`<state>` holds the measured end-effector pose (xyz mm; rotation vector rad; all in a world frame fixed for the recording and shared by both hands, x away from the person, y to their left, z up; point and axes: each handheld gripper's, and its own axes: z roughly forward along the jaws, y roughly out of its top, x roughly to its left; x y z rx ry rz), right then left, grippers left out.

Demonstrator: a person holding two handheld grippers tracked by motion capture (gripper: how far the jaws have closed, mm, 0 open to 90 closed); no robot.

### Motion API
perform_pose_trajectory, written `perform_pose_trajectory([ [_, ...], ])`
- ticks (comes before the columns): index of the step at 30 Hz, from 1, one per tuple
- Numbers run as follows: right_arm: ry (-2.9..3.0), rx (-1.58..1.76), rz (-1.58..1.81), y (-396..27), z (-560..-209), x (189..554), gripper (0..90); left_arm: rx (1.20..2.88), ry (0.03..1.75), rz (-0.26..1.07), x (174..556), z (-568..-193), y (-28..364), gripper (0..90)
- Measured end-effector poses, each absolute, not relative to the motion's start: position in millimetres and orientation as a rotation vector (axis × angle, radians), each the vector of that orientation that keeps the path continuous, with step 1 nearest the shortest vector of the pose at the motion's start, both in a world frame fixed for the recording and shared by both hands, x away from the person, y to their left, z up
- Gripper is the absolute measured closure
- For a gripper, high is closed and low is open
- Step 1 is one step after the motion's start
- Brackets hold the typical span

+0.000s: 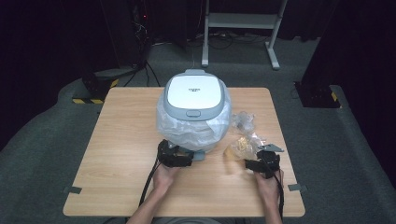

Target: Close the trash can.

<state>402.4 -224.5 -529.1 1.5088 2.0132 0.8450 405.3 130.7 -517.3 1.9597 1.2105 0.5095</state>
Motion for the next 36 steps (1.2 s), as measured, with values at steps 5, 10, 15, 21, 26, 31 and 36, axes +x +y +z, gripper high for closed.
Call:
perform_pose_trajectory([
  [5, 2.015, 1.506, 0.847, -224, -529, 403, 16.7, 2.033, 1.174, 0.516, 405, -518, 134, 6.3],
  [10, 2.018, 1.506, 0.848, -224, -529, 403, 16.7, 2.071, 1.186, 0.513, 407, -523, 132, 6.3],
  [15, 2.020, 1.503, 0.848, -224, -529, 403, 16.8, 2.072, 1.188, 0.519, 408, -524, 131, 6.5],
  [21, 2.052, 1.475, 0.860, -223, -529, 402, 16.6, 1.988, 1.213, 0.512, 407, -528, 130, 7.0],
  [26, 2.113, 1.422, 0.879, -226, -528, 401, 16.6, 1.999, 1.209, 0.509, 408, -528, 131, 7.0],
  [31, 2.124, 1.452, 0.848, -232, -524, 395, 19.8, 2.002, 1.208, 0.516, 408, -528, 131, 7.0],
  [36, 2.096, 1.458, 0.879, -240, -519, 384, 20.0, 2.035, 1.192, 0.525, 407, -527, 132, 6.8],
])
